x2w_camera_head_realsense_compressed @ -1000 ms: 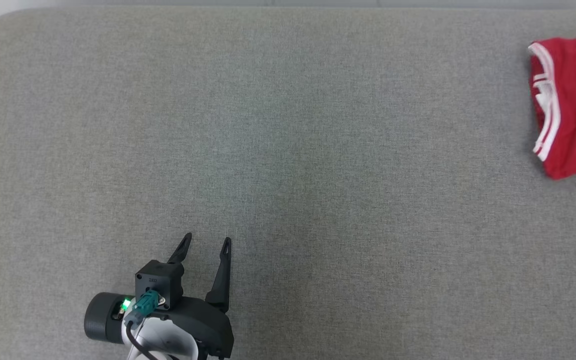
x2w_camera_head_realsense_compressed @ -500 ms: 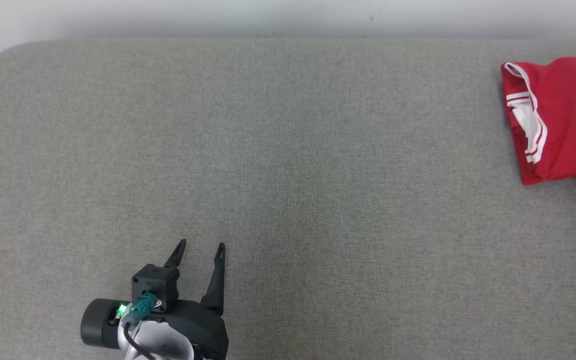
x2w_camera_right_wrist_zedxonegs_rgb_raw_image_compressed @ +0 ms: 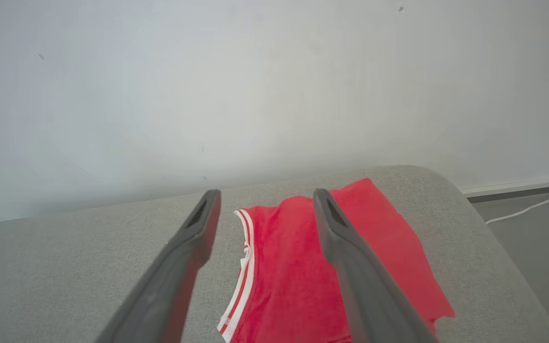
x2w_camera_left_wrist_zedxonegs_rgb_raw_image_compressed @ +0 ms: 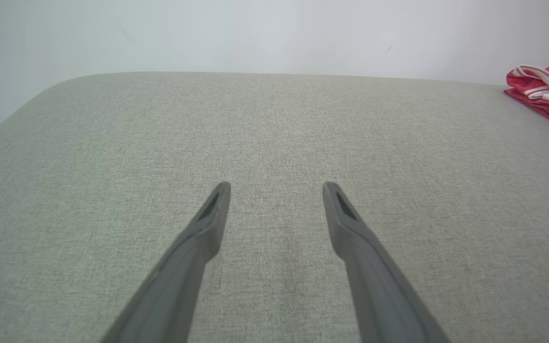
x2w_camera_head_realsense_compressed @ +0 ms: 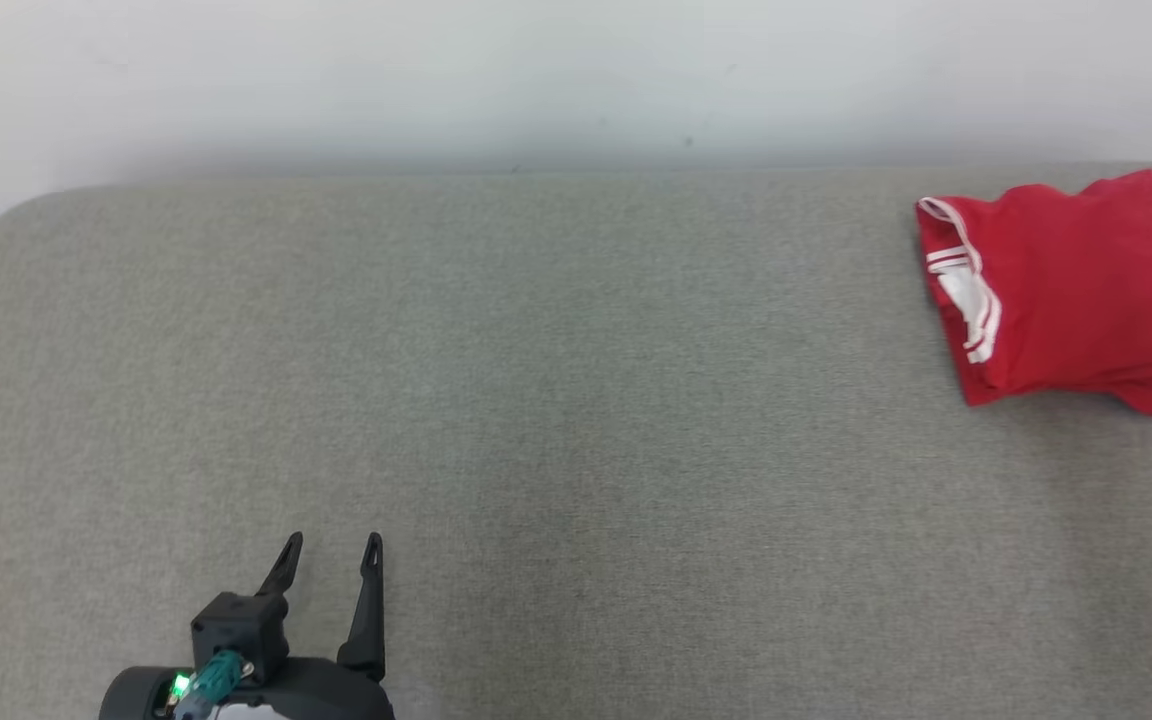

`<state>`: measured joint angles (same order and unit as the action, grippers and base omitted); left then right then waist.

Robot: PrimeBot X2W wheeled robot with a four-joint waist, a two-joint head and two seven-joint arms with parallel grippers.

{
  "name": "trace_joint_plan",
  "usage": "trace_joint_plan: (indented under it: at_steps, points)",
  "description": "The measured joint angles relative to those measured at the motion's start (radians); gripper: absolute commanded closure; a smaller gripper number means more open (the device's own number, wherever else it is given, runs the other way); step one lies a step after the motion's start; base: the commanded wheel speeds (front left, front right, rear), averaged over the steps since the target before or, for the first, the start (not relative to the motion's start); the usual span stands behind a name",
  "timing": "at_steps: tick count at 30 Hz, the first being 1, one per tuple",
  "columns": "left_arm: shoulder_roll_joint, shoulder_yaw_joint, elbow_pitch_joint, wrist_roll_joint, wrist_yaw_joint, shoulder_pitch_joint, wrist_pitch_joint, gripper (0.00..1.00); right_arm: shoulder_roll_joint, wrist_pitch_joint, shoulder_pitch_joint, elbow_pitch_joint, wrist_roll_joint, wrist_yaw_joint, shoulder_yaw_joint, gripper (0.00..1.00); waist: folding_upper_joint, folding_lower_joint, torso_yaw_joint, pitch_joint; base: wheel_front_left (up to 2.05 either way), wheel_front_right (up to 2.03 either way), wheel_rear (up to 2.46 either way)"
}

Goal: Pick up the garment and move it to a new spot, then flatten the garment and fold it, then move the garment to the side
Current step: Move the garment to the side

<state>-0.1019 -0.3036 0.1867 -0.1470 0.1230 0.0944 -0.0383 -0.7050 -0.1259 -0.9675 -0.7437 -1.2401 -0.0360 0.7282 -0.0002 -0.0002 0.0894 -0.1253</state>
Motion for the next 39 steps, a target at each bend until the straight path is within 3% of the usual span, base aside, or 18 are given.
trace_joint_plan:
  at_steps: [10,18,27,36,39]
  points:
    - [0.002,0.034,-0.019,-0.001,0.000,-0.041,-0.033,0.00,0.014,0.204,0.201,0.175,0.030,0.007,0.012,0.00,0.0000,0.0001,-0.048,0.070,0.00,0.00,0.00]
    - [-0.013,0.065,-0.048,0.001,0.001,-0.092,-0.046,0.00,0.017,0.357,0.350,0.321,0.083,0.085,0.026,0.00,0.0000,0.0000,-0.076,0.122,0.00,0.00,0.00]
    - [-0.022,0.107,-0.080,0.008,0.001,-0.167,-0.048,0.00,-0.017,0.373,0.506,0.469,0.114,0.150,-0.002,0.00,0.0001,0.0001,-0.104,0.161,0.00,0.00,0.00]
    - [0.001,0.138,-0.124,0.015,0.001,-0.175,-0.069,0.00,-0.003,0.374,0.662,0.555,0.158,0.160,-0.057,0.00,0.0001,0.0001,-0.125,0.171,0.00,0.00,0.00]
    - [0.006,0.147,-0.134,0.017,0.001,-0.175,-0.070,0.00,0.031,0.374,0.706,0.566,0.205,0.164,-0.108,0.00,0.0001,0.0001,-0.127,0.171,0.00,0.00,0.00]
